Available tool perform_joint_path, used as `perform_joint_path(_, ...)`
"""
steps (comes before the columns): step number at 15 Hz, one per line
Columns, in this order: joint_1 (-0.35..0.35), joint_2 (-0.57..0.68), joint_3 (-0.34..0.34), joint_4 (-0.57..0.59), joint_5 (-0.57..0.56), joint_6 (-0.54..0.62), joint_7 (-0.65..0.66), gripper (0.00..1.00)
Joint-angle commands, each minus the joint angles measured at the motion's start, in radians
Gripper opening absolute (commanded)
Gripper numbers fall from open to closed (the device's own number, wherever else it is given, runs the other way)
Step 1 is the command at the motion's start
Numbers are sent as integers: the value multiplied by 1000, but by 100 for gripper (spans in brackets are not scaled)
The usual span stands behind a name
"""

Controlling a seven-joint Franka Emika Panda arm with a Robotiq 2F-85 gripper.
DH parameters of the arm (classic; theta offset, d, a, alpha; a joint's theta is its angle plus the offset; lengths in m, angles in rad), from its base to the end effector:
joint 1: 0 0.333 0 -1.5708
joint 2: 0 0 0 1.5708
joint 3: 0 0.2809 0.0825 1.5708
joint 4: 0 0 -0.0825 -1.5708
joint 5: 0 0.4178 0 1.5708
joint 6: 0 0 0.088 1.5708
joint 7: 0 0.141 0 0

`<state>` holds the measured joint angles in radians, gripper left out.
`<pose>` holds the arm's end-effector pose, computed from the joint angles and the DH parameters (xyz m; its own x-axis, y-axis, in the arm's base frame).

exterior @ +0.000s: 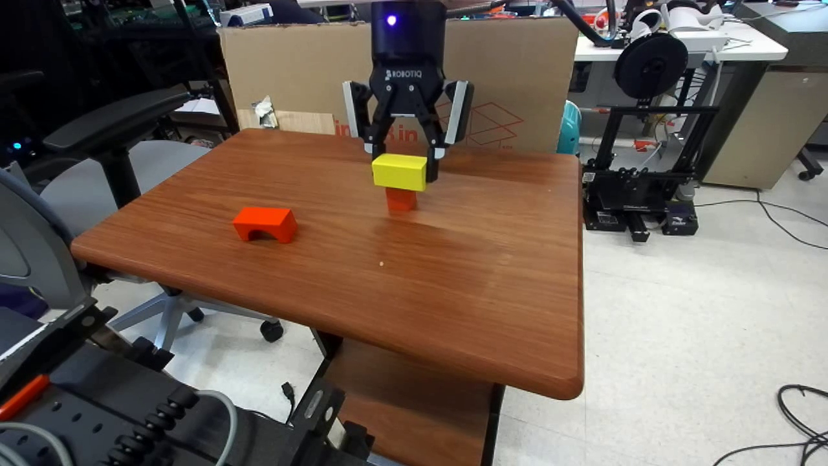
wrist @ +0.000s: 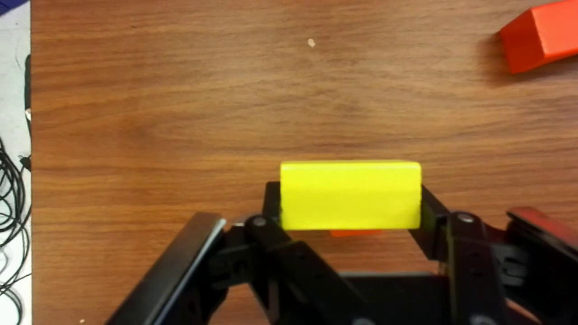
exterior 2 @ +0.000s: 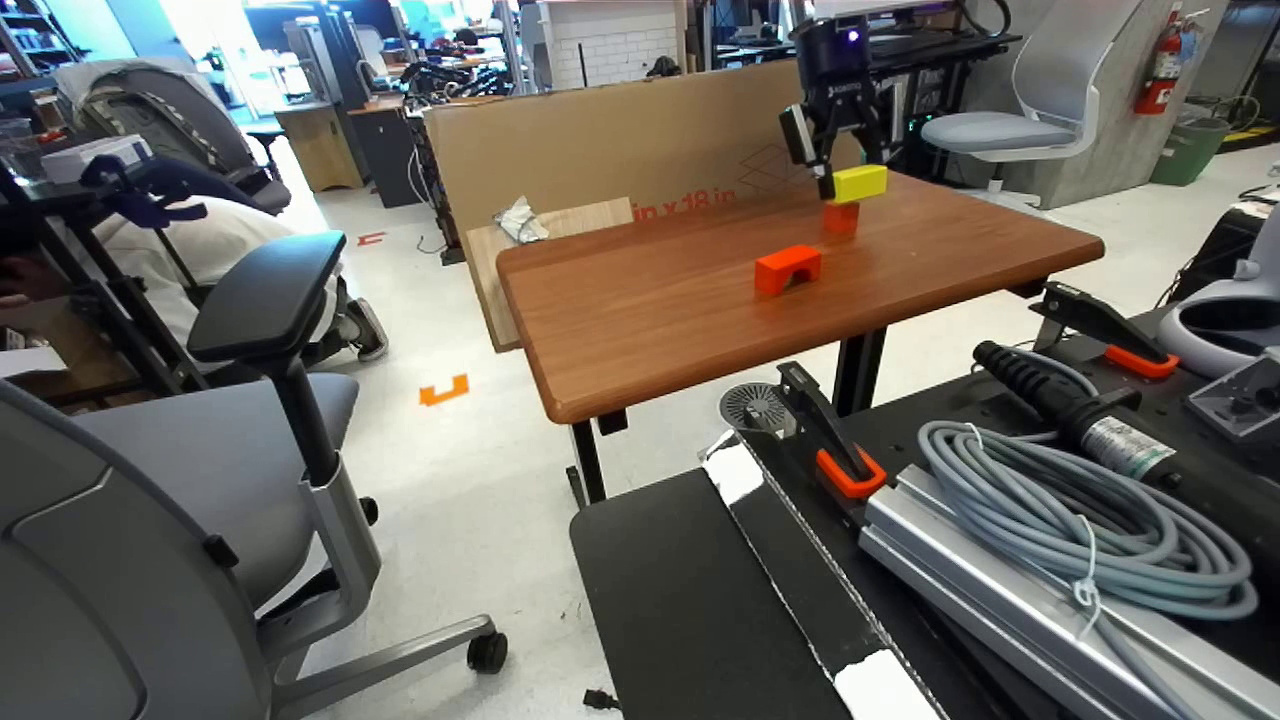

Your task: Put the yellow block on the other orange block

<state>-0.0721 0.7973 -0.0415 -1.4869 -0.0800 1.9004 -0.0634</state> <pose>0.6527 -0.0817 0.0964 0.9247 -0.0157 -0.3804 0.0102 -0.9978 0.0660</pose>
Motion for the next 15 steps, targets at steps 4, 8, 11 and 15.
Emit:
perform_joint_path(4,26,11,-14,19,-33,30,26,42)
perform_joint_path(8,31,24,-8,25,-29,52,20,42)
perform_joint_path(11,38,27,-7,24,-29,62,18,42)
perform_joint_path(15,40,34,-6,30,-24,53,16,42)
